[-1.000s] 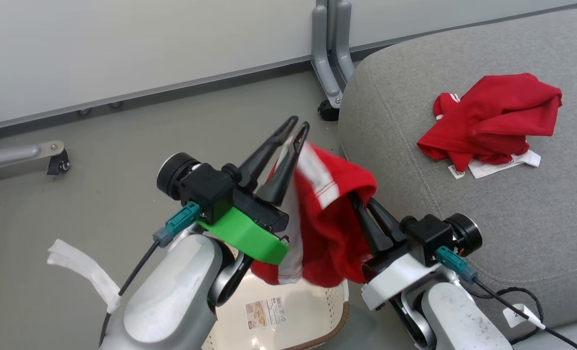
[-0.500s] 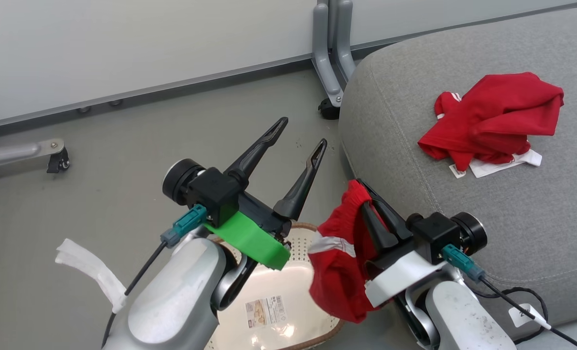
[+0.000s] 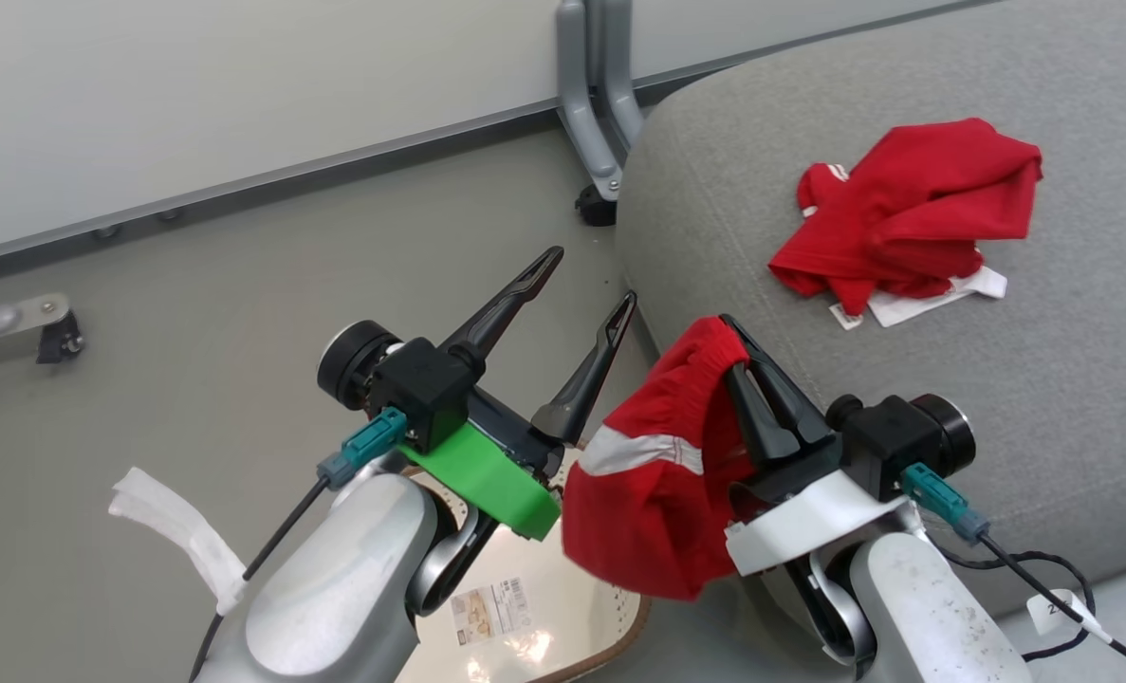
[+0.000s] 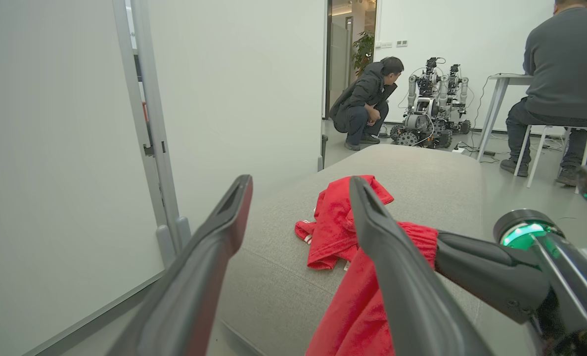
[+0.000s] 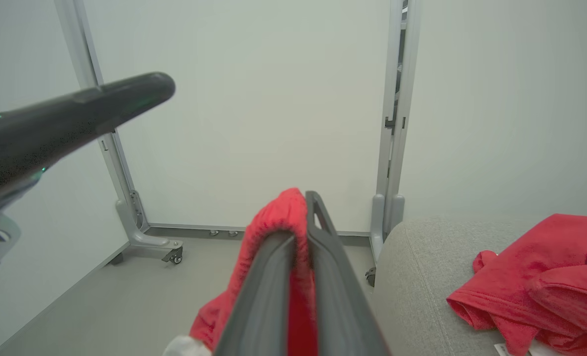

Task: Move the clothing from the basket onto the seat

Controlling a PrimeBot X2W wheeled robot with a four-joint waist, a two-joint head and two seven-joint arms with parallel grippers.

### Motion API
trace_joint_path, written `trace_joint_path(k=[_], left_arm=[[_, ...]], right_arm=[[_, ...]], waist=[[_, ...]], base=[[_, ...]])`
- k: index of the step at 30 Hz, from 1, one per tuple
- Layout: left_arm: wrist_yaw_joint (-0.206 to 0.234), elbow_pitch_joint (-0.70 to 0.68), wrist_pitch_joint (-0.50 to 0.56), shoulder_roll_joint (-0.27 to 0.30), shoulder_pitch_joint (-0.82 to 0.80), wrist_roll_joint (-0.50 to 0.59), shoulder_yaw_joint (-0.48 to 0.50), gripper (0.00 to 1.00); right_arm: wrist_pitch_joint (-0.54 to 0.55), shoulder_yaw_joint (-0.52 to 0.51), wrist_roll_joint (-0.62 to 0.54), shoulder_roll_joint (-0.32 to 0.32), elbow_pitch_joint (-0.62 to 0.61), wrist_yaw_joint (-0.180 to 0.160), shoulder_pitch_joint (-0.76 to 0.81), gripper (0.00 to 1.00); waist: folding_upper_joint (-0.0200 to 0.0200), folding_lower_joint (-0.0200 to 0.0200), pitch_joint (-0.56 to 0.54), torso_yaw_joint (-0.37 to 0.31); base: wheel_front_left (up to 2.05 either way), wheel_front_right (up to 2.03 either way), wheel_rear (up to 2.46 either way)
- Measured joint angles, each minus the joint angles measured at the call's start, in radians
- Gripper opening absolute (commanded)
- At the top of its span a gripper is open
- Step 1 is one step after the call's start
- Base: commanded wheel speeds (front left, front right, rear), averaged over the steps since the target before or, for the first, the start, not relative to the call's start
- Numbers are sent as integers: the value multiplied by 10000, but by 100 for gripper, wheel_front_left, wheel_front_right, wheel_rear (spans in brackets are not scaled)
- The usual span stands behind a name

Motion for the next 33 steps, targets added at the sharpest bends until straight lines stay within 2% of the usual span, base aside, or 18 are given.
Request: trace_joint_path(k=[6, 25, 33], left_arm=[[0, -111, 2, 155, 18, 42, -127, 100], [0, -71, 13, 732, 250, 157, -857, 100], [0, -161, 163, 986, 200, 157, -1208, 100]], right_arm=[[0, -198, -6, 2, -600, 0, 7, 0], [0, -1112, 470, -8, -2201, 0, 740, 0], [0, -1540, 1012, -6, -2596, -2, 783, 0]], waist=[[0, 0, 86, -647], [0, 0, 656, -3332], [0, 0, 1139, -3806]], base=[[0, 0, 0], [0, 0, 0], [0, 0, 0]])
